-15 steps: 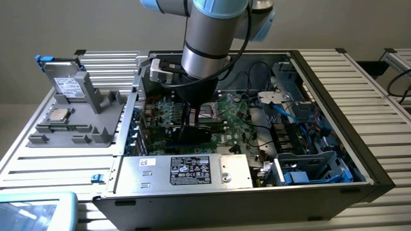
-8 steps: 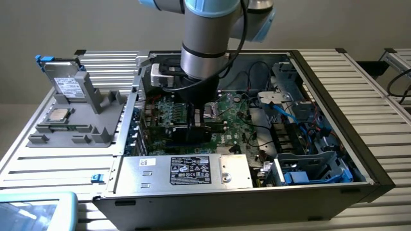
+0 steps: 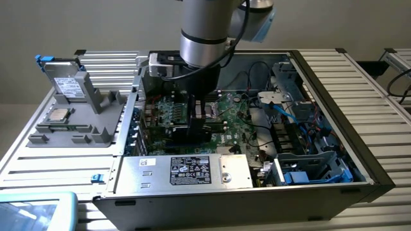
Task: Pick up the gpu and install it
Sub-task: 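Insert the gpu into the slot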
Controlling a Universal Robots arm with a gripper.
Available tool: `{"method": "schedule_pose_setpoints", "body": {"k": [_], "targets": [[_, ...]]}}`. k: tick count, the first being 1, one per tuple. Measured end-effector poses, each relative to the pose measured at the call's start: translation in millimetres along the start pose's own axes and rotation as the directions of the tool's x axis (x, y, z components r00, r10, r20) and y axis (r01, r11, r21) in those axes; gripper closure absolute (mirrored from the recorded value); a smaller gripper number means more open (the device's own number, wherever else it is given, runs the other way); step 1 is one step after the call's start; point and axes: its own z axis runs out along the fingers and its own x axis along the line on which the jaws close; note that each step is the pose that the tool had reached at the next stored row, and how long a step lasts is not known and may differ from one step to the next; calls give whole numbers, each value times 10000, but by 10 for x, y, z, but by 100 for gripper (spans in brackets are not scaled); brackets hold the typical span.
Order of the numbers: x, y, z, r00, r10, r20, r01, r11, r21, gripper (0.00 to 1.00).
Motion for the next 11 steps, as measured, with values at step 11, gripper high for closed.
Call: {"method": "schedule_pose_setpoints", "body": {"k": [11], "targets": [[14, 36, -325, 9999, -150, -26, 151, 9996, 259, 73]]}}
